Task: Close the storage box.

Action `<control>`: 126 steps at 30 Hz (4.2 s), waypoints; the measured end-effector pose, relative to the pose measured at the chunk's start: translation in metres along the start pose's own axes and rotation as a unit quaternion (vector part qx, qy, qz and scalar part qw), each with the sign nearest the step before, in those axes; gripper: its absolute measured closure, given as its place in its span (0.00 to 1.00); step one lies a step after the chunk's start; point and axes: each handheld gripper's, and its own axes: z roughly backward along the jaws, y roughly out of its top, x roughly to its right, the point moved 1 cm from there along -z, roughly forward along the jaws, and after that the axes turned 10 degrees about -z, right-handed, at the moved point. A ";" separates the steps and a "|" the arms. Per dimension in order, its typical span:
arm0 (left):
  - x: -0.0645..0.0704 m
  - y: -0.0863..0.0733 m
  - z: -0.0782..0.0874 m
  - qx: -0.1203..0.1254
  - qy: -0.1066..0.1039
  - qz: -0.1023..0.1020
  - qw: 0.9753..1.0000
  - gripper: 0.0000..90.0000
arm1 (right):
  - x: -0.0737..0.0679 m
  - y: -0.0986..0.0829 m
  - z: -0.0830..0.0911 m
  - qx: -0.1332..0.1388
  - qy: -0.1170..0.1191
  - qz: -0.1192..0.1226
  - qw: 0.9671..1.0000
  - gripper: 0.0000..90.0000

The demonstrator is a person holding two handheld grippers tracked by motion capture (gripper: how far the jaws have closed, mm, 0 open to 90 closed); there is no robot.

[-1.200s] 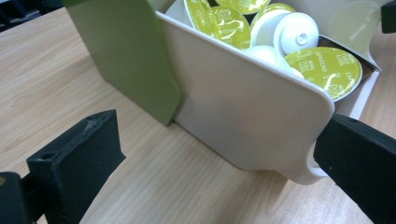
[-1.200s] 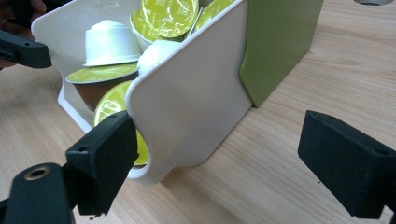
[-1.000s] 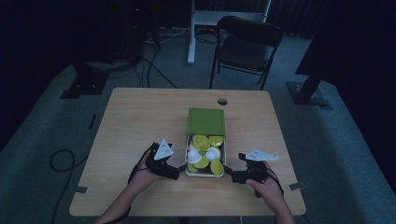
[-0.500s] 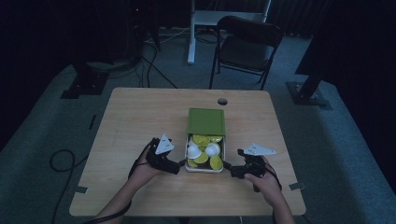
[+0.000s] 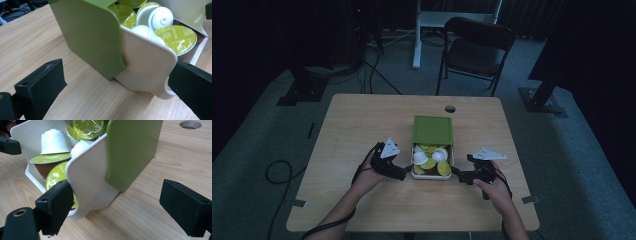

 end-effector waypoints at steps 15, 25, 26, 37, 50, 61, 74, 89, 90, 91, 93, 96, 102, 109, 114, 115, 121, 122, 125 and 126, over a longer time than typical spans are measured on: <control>-0.010 0.002 -0.011 -0.007 0.003 0.007 1.000 0.01 | 0.007 0.006 -0.011 0.001 -0.005 -0.007 1.000 0.13; -0.016 0.002 -0.016 -0.011 0.006 0.013 1.000 0.01 | 0.011 0.012 -0.018 0.003 -0.015 -0.004 1.000 0.13; -0.017 0.002 -0.016 -0.012 0.006 0.013 1.000 0.01 | 0.012 0.013 -0.018 0.003 -0.016 -0.005 1.000 0.13; -0.021 0.004 -0.018 -0.014 0.008 0.013 1.000 0.01 | 0.015 0.020 -0.022 -0.004 -0.024 0.005 1.000 0.12; -0.026 0.009 -0.023 -0.016 0.020 0.016 1.000 0.01 | 0.019 0.024 -0.028 -0.004 -0.026 -0.015 1.000 0.12; -0.028 0.016 -0.027 -0.019 0.022 0.010 1.000 0.01 | 0.023 0.029 -0.031 -0.001 -0.044 -0.026 0.999 0.12; -0.029 0.018 -0.028 -0.026 0.027 0.018 0.999 0.01 | 0.023 0.029 -0.030 0.003 -0.049 -0.037 0.998 0.13; -0.023 0.021 -0.021 -0.010 0.027 0.025 0.999 0.01 | 0.019 0.027 -0.026 0.007 -0.046 -0.034 0.998 0.13; -0.021 0.021 -0.019 -0.011 0.028 0.021 0.999 0.01 | 0.019 0.027 -0.026 0.008 -0.045 -0.034 0.998 0.13; -0.020 0.022 -0.018 -0.010 0.029 0.020 0.999 0.01 | 0.018 0.028 -0.026 0.008 -0.044 -0.035 0.998 0.13; -0.020 0.022 -0.016 -0.007 0.026 0.025 0.999 0.01 | 0.017 0.028 -0.026 0.011 -0.042 -0.042 0.998 0.13; -0.020 0.021 -0.011 0.003 0.020 0.036 0.999 0.01 | 0.015 0.027 -0.026 0.012 -0.039 -0.045 0.998 0.13; -0.019 0.017 -0.005 0.002 0.018 0.030 0.999 0.01 | 0.012 0.027 -0.027 0.011 -0.043 -0.033 0.998 0.13; -0.017 0.013 0.002 0.007 0.010 0.032 0.999 0.01 | 0.010 0.027 -0.022 0.016 -0.046 -0.034 0.998 0.13; -0.016 0.007 0.007 0.003 0.005 0.031 0.999 0.01 | 0.009 0.025 -0.016 0.017 -0.051 -0.031 0.998 0.13; -0.016 0.006 0.008 0.004 0.005 0.032 0.999 0.01 | 0.009 0.025 -0.015 0.018 -0.052 -0.031 0.998 0.13; -0.016 -0.001 0.014 0.002 0.007 0.037 0.999 0.01 | 0.011 0.020 -0.004 0.024 -0.056 -0.034 0.998 0.13; -0.016 -0.003 0.015 0.001 0.007 0.038 0.999 0.01 | 0.012 0.019 -0.003 0.024 -0.059 -0.033 0.997 0.13; -0.017 -0.008 0.018 -0.003 0.007 0.040 0.999 0.01 | 0.014 0.016 0.003 0.026 -0.064 -0.033 0.997 0.13; -0.017 -0.010 0.019 -0.004 0.007 0.041 0.999 0.01 | 0.015 0.015 0.004 0.026 -0.065 -0.033 0.997 0.13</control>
